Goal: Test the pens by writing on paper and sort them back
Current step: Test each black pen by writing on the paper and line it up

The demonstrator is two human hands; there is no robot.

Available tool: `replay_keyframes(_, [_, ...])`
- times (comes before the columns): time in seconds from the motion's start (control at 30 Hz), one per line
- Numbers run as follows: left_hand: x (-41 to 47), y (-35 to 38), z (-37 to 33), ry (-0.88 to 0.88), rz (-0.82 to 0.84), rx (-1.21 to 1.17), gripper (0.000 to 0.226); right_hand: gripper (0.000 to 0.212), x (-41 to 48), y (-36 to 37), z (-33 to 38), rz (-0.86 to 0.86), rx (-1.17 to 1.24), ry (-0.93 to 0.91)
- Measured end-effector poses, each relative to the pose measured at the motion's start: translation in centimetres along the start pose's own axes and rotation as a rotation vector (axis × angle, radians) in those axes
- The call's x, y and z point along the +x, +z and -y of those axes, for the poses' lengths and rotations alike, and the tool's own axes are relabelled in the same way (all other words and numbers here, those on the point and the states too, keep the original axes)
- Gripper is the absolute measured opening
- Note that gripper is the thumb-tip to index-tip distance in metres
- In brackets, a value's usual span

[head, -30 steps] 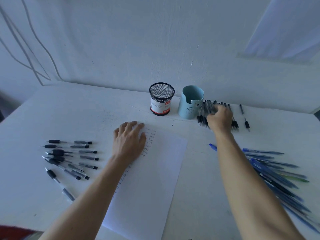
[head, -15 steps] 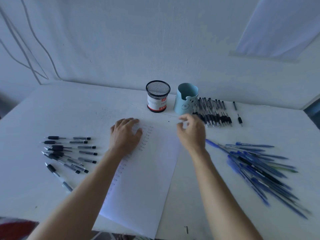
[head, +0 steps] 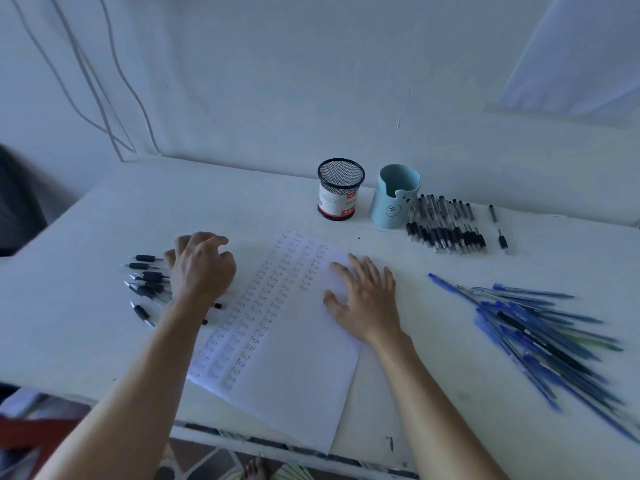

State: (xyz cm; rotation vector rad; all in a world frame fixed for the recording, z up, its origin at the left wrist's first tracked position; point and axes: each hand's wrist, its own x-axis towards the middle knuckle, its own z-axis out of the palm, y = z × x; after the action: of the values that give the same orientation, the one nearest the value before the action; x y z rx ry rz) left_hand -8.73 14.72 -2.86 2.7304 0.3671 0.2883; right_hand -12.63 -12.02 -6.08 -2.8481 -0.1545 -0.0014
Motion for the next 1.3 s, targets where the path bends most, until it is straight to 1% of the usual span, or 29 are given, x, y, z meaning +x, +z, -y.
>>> replay_keyframes(0.07, [0.0, -0.6, 1.1, -0.057, 0.017, 0.068, 0.039, 0.085, -0.1, 0.0, 0.2, -0.017, 0.002, 0.001])
replay_keyframes(0.13, [-0.1, -0.9, 1.9, -0.088, 0.085, 0.127, 0.034, 0.085, -0.1, 0.1, 0.2, -0.018, 0.001, 0.006])
replay_keyframes(0.2, [-0.3, -1.0, 2.3, -0.091, 0.118, 0.145, 0.03, 0.085, -0.1, 0.1, 0.2, -0.014, 0.001, 0.015])
replay_keyframes(0.33, [-0.2, -1.1, 2.3, -0.091, 0.075, 0.066, 0.03, 0.081, -0.2, 0.0, 0.2, -0.005, 0.001, 0.023])
replay_keyframes(0.4, [-0.3, -0.9, 2.3, -0.071, 0.044, 0.032, 0.025, 0.082, -0.2, 0.0, 0.2, 0.002, -0.002, 0.021])
replay_keyframes(0.5, [-0.4, -0.3, 2.0, 0.057, -0.059, -0.021, 0.015, 0.081, -0.2, 0.0, 0.2, 0.004, -0.002, 0.02])
replay_keyframes(0.6, [-0.5, 0.1, 1.2, 0.315, -0.235, -0.209, 0.013, 0.071, -0.3, 0.0, 0.2, 0.015, -0.01, 0.018])
replay_keyframes(0.63, [-0.7, 0.1, 0.7, 0.385, -0.274, -0.28, 0.013, 0.072, -0.4, -0.1, 0.2, 0.021, -0.015, 0.015])
replay_keyframes(0.67, [-0.9, -0.1, 0.0, 0.428, -0.278, -0.355, 0.014, 0.074, -0.4, -0.1, 0.2, 0.025, -0.023, 0.013])
replay_keyframes(0.73, [-1.5, -0.6, -1.6, 0.438, -0.221, -0.5, 0.013, 0.083, -0.6, -0.2, 0.2, 0.027, -0.032, 0.007])
replay_keyframes(0.8, [-1.9, -0.8, -3.0, 0.38, -0.146, -0.618, 0.014, 0.079, -0.7, -0.2, 0.2, 0.03, -0.03, 0.009])
replay_keyframes(0.83, [-2.0, -1.0, -3.6, 0.324, -0.091, -0.717, 0.019, 0.074, -0.7, -0.2, 0.2, 0.035, -0.026, 0.012])
replay_keyframes(0.93, [-2.4, -1.3, -5.4, 0.14, 0.142, -1.103, 0.053, 0.069, -0.7, -0.3, 0.2, 0.051, -0.008, 0.019])
replay_keyframes(0.97, [-2.6, -1.3, -5.9, 0.087, 0.204, -1.195, 0.058, 0.068, -0.8, -0.3, 0.2, 0.05, -0.005, 0.018])
replay_keyframes(1.03, [-2.8, -1.2, -6.7, -0.015, 0.26, -1.339, 0.056, 0.065, -0.7, -0.3, 0.2, 0.048, -0.002, 0.015])
replay_keyframes(1.1, [-2.8, -1.1, -7.3, -0.091, 0.311, -1.449, 0.049, 0.067, -0.7, -0.3, 0.2, 0.052, 0.004, 0.019])
replay_keyframes(1.17, [-2.9, -1.1, -8.0, -0.128, 0.384, -1.546, 0.05, 0.066, -0.7, -0.4, 0.2, 0.054, 0.012, 0.021])
replay_keyframes(1.23, [-3.1, -1.1, -8.5, -0.144, 0.435, -1.62, 0.055, 0.06, -0.7, -0.3, 0.1, 0.053, 0.014, 0.015])
replay_keyframes(1.27, [-3.1, -0.9, -8.7, -0.143, 0.435, -1.623, 0.052, 0.059, -0.6, -0.3, 0.1, 0.054, 0.016, 0.015])
replay_keyframes(1.3, [-3.1, -0.7, -8.9, -0.132, 0.411, -1.595, 0.044, 0.06, -0.6, -0.3, 0.1, 0.055, 0.017, 0.017])
